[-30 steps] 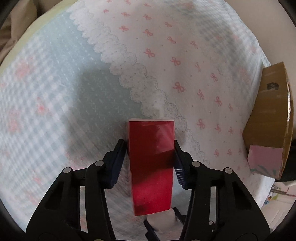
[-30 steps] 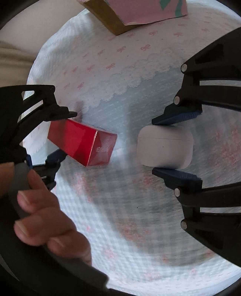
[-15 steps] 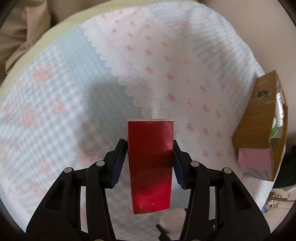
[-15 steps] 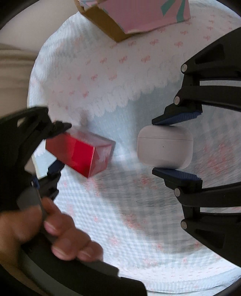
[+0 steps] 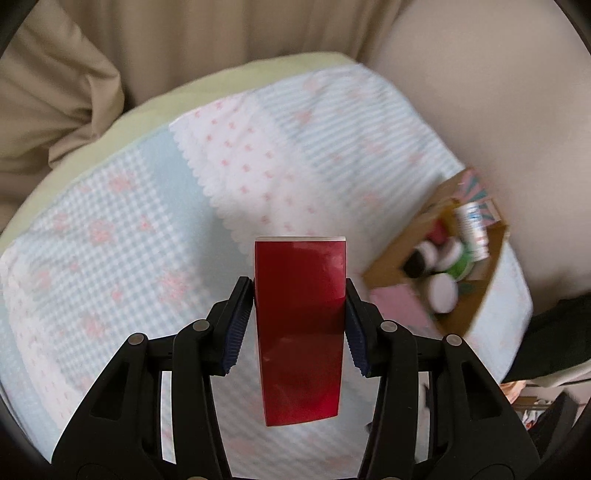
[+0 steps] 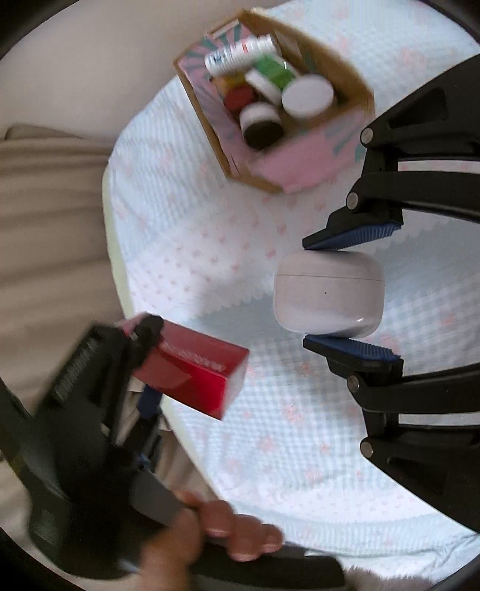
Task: Organize rigid objects
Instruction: 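Carry the red box and white case into the cardboard box and release both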
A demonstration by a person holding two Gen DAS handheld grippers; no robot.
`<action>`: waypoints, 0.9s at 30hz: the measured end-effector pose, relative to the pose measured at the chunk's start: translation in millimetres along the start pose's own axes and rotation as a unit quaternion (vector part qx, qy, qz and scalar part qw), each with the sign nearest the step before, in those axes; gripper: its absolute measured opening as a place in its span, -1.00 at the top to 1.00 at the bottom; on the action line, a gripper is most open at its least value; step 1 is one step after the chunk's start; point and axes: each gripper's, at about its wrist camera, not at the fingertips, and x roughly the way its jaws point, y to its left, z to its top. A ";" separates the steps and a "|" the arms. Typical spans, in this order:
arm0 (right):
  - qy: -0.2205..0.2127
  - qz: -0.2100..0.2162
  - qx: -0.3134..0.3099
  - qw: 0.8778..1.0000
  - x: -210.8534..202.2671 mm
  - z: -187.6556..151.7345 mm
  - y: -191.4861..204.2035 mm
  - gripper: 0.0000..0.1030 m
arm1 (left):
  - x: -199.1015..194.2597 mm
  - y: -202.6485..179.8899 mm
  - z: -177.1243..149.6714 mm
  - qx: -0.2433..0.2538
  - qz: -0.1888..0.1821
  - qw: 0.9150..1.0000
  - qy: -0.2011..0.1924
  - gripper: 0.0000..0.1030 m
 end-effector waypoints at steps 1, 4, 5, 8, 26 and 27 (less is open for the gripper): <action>0.001 0.001 0.000 1.000 -7.3 4.4 -4.8 0.19 | -10.3 -10.4 -0.7 0.003 -0.002 1.000 -0.006 0.16; 0.001 0.002 0.003 1.000 -46.6 19.9 -29.0 0.19 | -33.2 -38.7 -2.5 0.012 -0.013 1.000 -0.018 0.16; 0.001 0.005 0.006 1.000 -61.1 26.7 -40.8 0.19 | -41.0 -51.4 -3.2 0.014 -0.018 0.999 -0.023 0.16; -0.001 0.016 0.026 1.000 -86.8 39.2 -73.3 0.19 | -51.2 -81.1 -4.2 0.019 -0.023 0.999 -0.029 0.16; 0.017 0.055 -0.051 0.997 -90.9 125.0 -248.2 0.19 | -8.6 -208.8 7.7 -0.087 -0.005 0.995 -0.044 0.22; 0.023 0.059 -0.059 0.996 -82.5 129.1 -255.3 0.19 | -1.2 -212.4 8.0 -0.091 -0.001 0.995 -0.041 0.22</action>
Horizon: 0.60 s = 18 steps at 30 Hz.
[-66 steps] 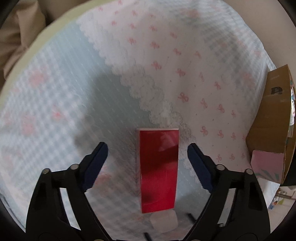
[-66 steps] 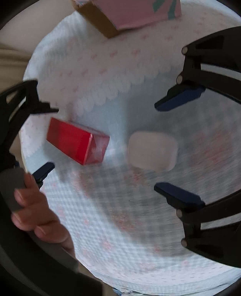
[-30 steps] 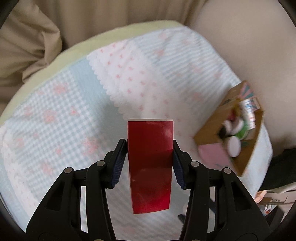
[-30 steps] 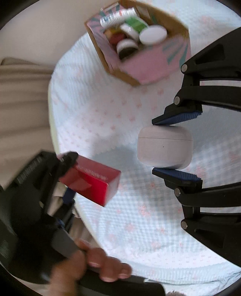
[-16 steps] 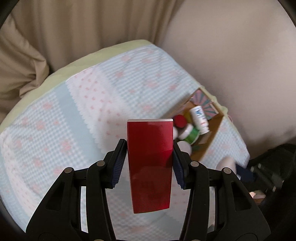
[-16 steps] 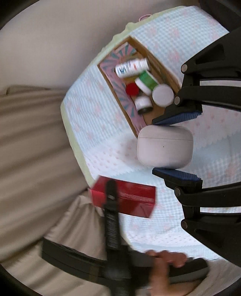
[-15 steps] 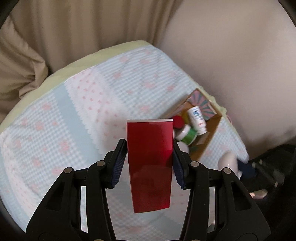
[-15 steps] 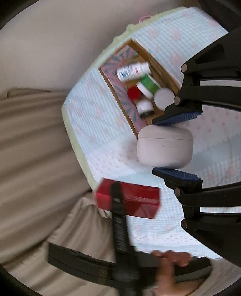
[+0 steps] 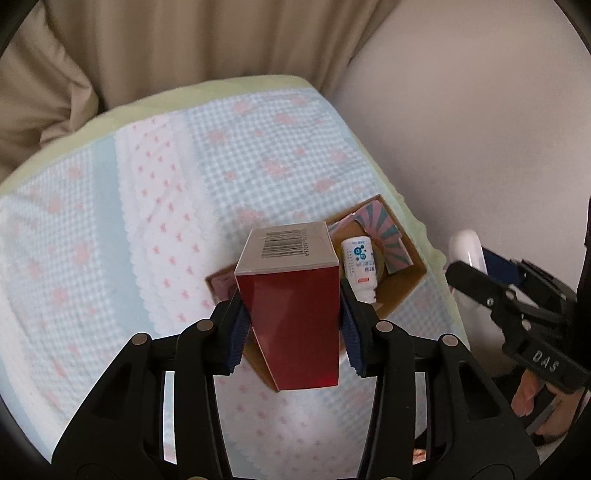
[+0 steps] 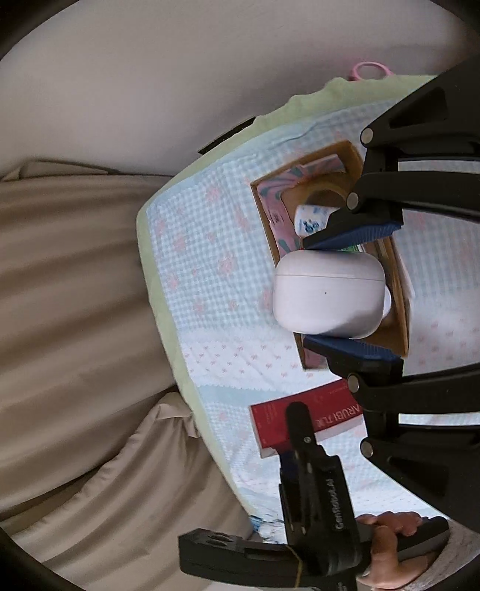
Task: Organize rigid objects
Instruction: 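Carry the red box and white case into the cardboard box and release both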
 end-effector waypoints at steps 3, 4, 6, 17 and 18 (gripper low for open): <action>0.015 0.008 -0.016 1.000 19.1 5.3 -14.1 0.19 | 23.5 -6.9 -5.7 -0.009 0.013 1.000 0.013 0.22; 0.021 0.012 -0.022 0.999 27.9 6.0 -18.8 0.19 | 32.3 -7.3 -8.3 -0.014 0.016 1.000 0.018 0.22; 0.034 0.019 -0.031 0.999 45.2 6.3 -25.9 0.19 | 48.2 -5.5 -13.4 -0.025 0.021 0.999 0.027 0.22; 0.115 0.067 -0.076 0.988 158.8 3.2 -39.2 0.19 | 125.2 19.9 -37.2 -0.074 0.054 0.993 0.069 0.22; 0.120 0.072 -0.080 0.987 163.7 3.2 -37.4 0.19 | 128.5 21.8 -39.2 -0.078 0.056 0.993 0.073 0.22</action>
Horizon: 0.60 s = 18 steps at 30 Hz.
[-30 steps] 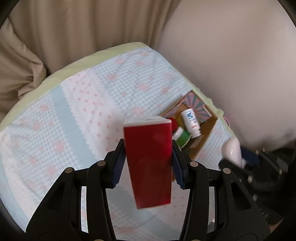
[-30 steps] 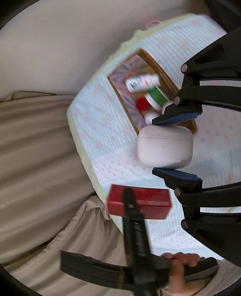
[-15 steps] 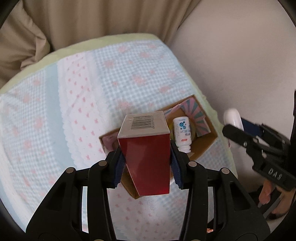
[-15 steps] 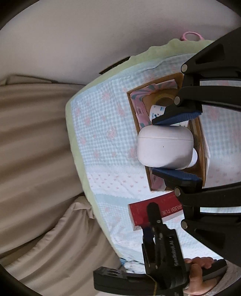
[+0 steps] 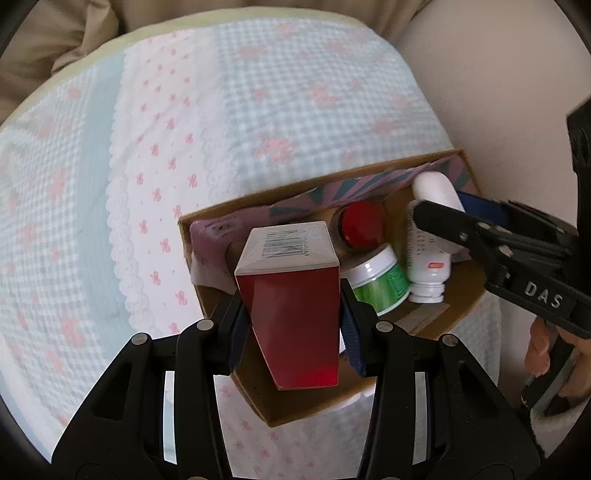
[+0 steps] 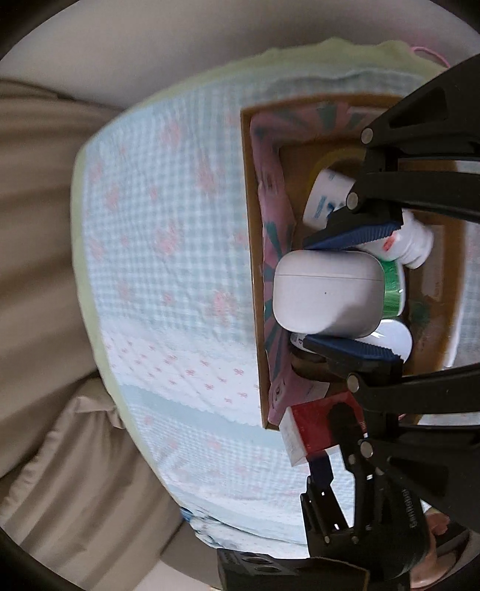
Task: Organize rigid objects
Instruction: 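Carry the red box and white case into the cardboard box and release both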
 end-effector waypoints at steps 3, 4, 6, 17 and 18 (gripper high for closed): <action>0.015 0.014 -0.013 1.000 19.9 4.5 1.3 0.19 | 8.7 1.3 -3.5 -0.002 0.003 1.000 0.009 0.22; 0.019 0.019 -0.013 1.000 24.7 3.9 0.8 0.19 | 10.3 1.0 -4.6 -0.001 0.005 1.000 0.011 0.23; 0.032 0.027 -0.013 0.999 34.0 4.6 0.8 0.19 | 12.0 -1.0 -8.3 0.002 0.007 1.000 0.013 0.23; 0.084 0.042 -0.028 0.995 61.7 15.2 8.6 0.17 | 5.8 -11.3 -17.8 0.007 0.042 0.999 -0.011 0.12; 0.083 0.038 -0.028 0.995 62.3 16.2 9.3 0.11 | 2.6 -13.3 -17.4 0.012 0.045 0.999 -0.014 -0.42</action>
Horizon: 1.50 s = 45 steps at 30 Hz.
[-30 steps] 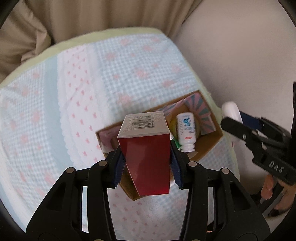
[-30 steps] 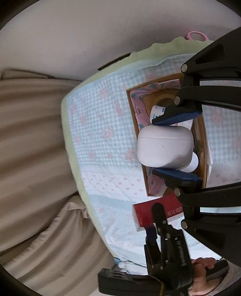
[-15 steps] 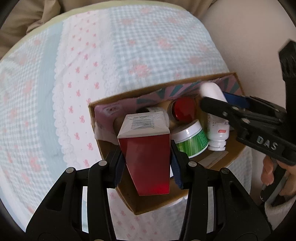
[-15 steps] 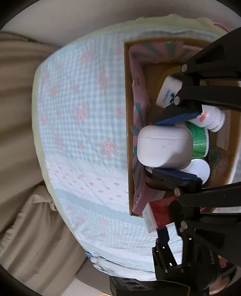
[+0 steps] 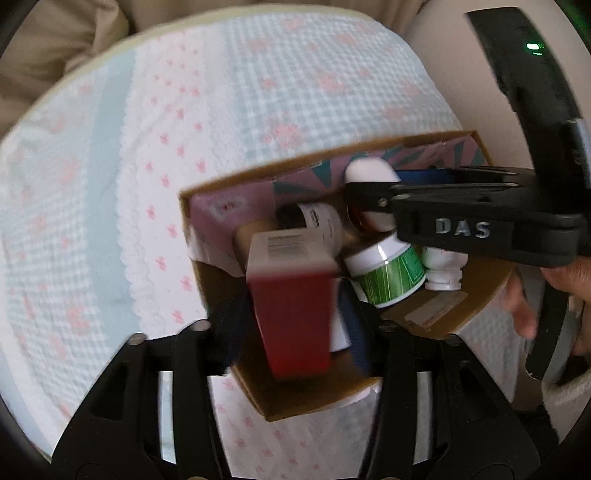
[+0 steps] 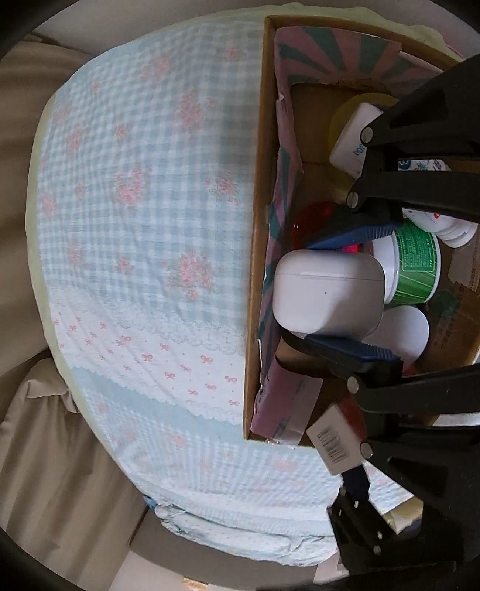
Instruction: Organize rigid objects
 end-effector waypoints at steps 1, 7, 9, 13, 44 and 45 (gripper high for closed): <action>-0.003 -0.004 0.004 1.000 -1.0 1.0 -0.6 -0.25 | -4.4 -2.1 0.6 0.006 0.002 1.000 -0.002 -0.95; -0.006 -0.075 0.053 0.996 -25.5 -5.5 -13.5 -1.00 | -24.5 0.7 -9.6 0.011 0.015 1.000 -0.021 -0.99; -0.016 -0.084 0.054 0.995 -34.1 -11.1 -15.1 -1.00 | -27.4 5.7 -12.1 -0.001 0.010 1.000 -0.023 -0.99; -0.016 -0.083 0.047 0.995 -38.9 -16.3 -13.8 -1.00 | -35.2 10.0 -15.5 -0.012 0.007 0.999 -0.032 -0.99; -0.221 -0.150 -0.009 0.964 -325.1 -110.5 200.0 -1.00 | -380.0 60.8 -104.9 -0.051 0.055 0.958 -0.275 -0.99; -0.228 -0.155 -0.012 0.961 -330.2 -115.4 207.3 -1.00 | -388.6 63.3 -114.1 -0.052 0.064 0.955 -0.283 -0.99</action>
